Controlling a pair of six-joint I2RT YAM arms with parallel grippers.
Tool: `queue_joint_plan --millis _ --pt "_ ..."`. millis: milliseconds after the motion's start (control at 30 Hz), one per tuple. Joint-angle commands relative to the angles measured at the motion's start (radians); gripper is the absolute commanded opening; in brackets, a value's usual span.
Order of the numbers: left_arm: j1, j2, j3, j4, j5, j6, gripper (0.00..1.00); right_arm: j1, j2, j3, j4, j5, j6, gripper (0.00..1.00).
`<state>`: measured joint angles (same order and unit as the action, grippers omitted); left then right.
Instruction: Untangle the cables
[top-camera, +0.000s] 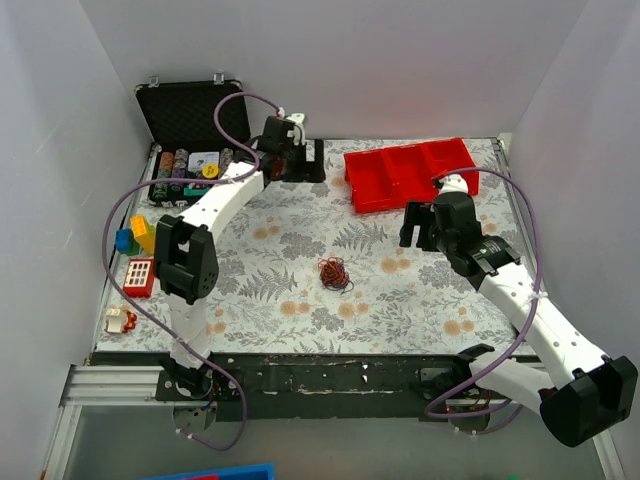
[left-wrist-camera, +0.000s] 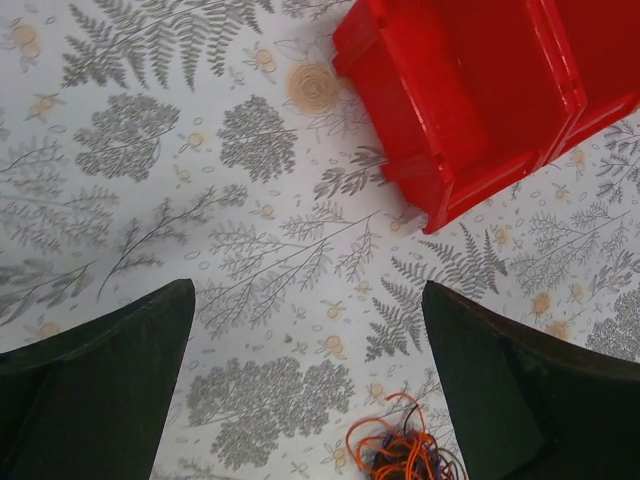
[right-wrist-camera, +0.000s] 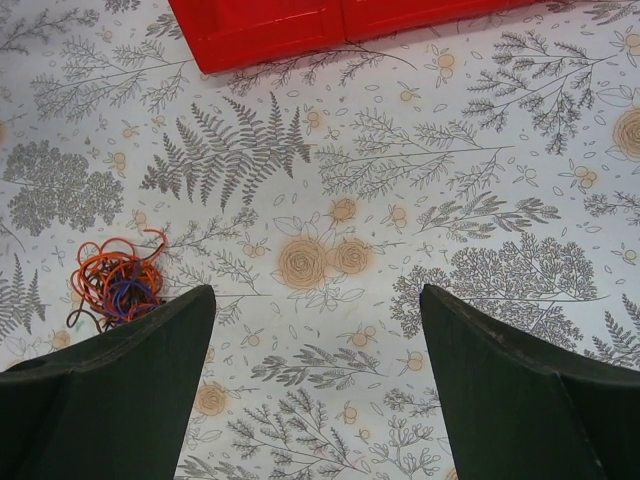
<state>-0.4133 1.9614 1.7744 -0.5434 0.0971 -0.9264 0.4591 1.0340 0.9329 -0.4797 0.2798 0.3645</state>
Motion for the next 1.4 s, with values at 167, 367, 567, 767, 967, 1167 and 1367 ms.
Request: queue_joint_plan --millis 167,367,567,767,967,1167,1367 --pt "-0.036 0.229 0.252 0.036 -0.034 -0.037 0.98 0.004 -0.037 -0.005 -0.036 0.018 0.036 0.92" --pt "-0.047 0.306 0.270 0.203 -0.022 -0.083 0.98 0.004 -0.064 -0.017 -0.056 0.007 0.040 0.91" --pt "-0.090 0.395 0.368 0.227 -0.013 -0.123 0.98 0.006 -0.109 -0.042 -0.051 -0.028 0.048 0.89" --pt "-0.134 0.361 0.298 0.322 0.000 -0.143 0.98 0.007 -0.104 -0.034 -0.050 -0.054 0.042 0.88" --pt "-0.168 0.428 0.324 0.330 -0.147 -0.097 0.98 0.007 -0.097 -0.037 -0.042 -0.057 0.050 0.85" --pt "-0.177 0.458 0.321 0.335 -0.250 -0.075 0.75 0.007 -0.109 -0.040 -0.042 -0.048 0.051 0.82" --pt "-0.180 0.447 0.280 0.344 -0.329 -0.049 0.38 0.009 -0.095 -0.045 -0.023 -0.062 0.051 0.80"
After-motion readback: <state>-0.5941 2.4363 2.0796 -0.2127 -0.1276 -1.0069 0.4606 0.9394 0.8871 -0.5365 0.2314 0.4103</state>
